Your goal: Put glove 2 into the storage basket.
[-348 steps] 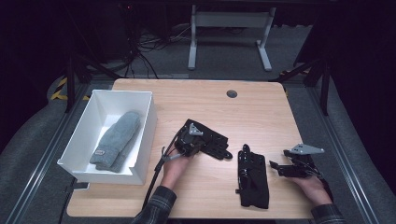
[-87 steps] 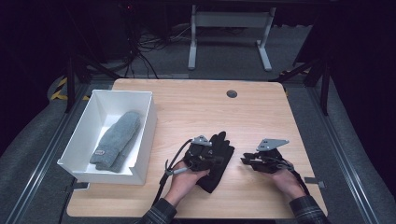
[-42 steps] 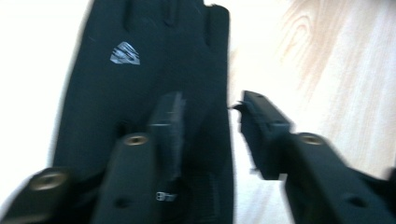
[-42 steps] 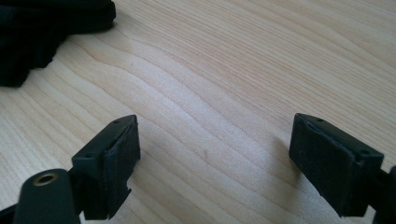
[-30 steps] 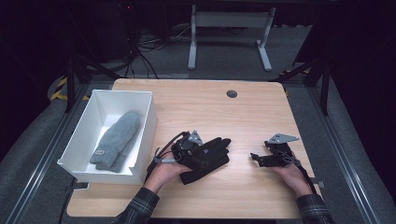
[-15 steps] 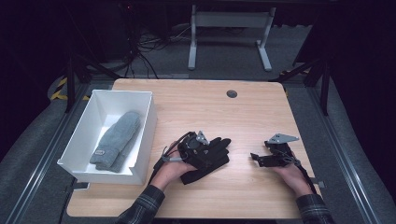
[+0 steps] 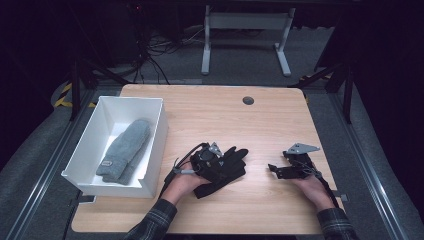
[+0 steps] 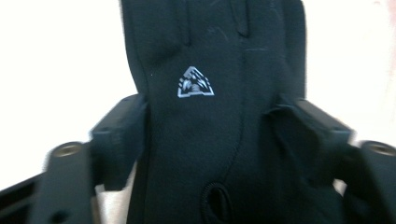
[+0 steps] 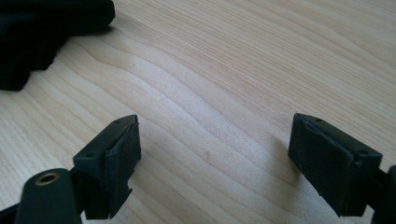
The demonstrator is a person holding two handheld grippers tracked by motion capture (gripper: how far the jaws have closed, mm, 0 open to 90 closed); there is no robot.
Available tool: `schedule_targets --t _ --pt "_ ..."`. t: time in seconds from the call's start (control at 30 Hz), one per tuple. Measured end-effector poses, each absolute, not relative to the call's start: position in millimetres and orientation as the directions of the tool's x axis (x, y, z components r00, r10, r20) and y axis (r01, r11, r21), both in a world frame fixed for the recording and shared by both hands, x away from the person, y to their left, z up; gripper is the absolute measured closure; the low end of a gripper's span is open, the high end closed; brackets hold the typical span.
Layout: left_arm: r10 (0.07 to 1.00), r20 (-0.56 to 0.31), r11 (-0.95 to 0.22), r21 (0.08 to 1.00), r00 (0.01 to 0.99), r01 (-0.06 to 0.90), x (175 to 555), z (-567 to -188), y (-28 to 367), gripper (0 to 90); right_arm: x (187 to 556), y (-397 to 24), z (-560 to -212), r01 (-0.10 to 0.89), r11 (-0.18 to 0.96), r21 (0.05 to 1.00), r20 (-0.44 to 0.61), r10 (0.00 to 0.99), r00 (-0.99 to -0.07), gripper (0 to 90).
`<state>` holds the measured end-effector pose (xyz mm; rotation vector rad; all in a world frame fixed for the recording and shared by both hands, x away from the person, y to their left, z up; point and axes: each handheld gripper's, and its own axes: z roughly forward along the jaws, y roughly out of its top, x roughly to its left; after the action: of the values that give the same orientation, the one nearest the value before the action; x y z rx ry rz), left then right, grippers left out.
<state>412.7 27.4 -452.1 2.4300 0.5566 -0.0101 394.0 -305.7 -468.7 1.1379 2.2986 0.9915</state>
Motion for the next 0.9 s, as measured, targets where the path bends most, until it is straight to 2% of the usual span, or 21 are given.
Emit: schedule_targets --t 0.07,0.23,0.57,0.9 --pt "0.369 -0.177 -0.712 0.577 0.912 0.4 412.6 -452.0 27.3 46.5 394.0 -305.7 -468.7 0.528 0.42 0.738 -0.032 0.803 -0.595 17.4" --pt "0.361 -0.246 -0.701 0.565 0.9 0.435 414.1 -451.7 27.8 64.3 394.0 -305.6 -468.7 0.528 0.421 0.738 -0.033 0.803 -0.595 17.4" --pt "0.389 -0.231 -0.714 0.535 0.892 0.451 407.3 -438.6 22.5 67.8 394.0 -305.6 -468.7 0.528 0.421 0.738 -0.032 0.803 -0.595 17.4" --pt "0.425 -0.215 -0.673 0.575 0.879 0.466 401.6 -406.3 28.0 67.6 394.0 -305.4 -468.5 0.529 0.422 0.736 -0.034 0.804 -0.594 17.2"
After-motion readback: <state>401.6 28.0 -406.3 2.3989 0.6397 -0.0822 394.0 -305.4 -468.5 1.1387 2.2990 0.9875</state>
